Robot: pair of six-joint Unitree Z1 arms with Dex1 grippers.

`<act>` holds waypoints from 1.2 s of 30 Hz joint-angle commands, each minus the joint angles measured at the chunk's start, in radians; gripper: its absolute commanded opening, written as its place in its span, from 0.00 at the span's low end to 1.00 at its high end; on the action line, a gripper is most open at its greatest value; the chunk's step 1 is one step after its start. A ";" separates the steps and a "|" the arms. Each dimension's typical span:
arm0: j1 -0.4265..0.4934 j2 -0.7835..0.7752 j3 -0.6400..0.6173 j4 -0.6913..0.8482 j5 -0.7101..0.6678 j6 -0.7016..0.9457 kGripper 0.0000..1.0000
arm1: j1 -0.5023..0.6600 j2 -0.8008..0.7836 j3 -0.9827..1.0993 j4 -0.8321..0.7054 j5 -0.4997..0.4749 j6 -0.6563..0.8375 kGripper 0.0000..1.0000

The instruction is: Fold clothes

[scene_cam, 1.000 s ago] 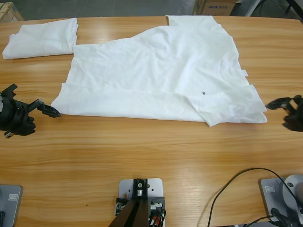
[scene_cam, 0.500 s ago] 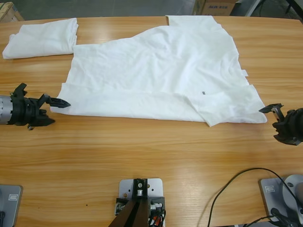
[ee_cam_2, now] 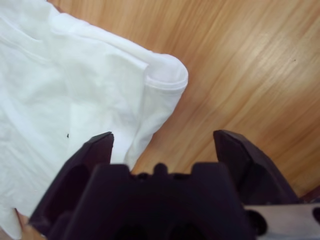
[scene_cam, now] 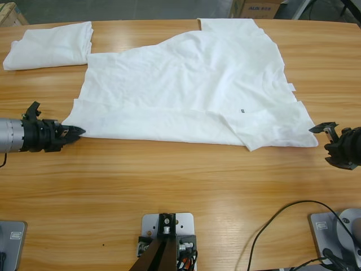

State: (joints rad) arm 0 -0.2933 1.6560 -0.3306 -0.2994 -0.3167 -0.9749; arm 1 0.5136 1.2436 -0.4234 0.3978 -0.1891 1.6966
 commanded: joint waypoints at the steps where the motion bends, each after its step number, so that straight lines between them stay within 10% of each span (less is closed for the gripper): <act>1: 0.030 -0.032 0.046 0.002 0.032 0.025 0.00 | 0.007 -0.023 0.031 -0.018 -0.010 -0.023 0.77; 4: 0.044 -0.089 0.045 0.058 0.048 0.017 0.09 | 0.007 -0.020 0.031 -0.021 -0.010 -0.029 0.77; 6: 0.061 -0.124 0.050 0.090 0.061 0.006 0.72 | 0.007 -0.017 0.032 -0.025 -0.010 -0.035 0.77; 8: 0.086 -0.152 0.051 0.113 0.059 0.004 0.99 | 0.007 -0.014 0.032 -0.027 -0.010 -0.042 0.77; 15: 0.102 -0.183 0.037 0.197 0.047 -0.064 1.00 | 0.008 -0.004 0.032 -0.034 -0.010 -0.054 0.77; 28: 0.102 0.113 0.259 -0.472 0.013 -0.221 0.99 | 0.008 0.005 0.041 -0.052 -0.007 -0.058 0.77; 36: 0.052 0.157 0.293 -0.513 -0.014 -0.343 0.87 | 0.008 0.013 0.041 -0.054 -0.007 -0.058 0.77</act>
State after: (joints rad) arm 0 -0.2052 1.7128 -0.1029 -0.8185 -0.3089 -1.2518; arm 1 0.5136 1.2440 -0.4016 0.3560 -0.1891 1.6499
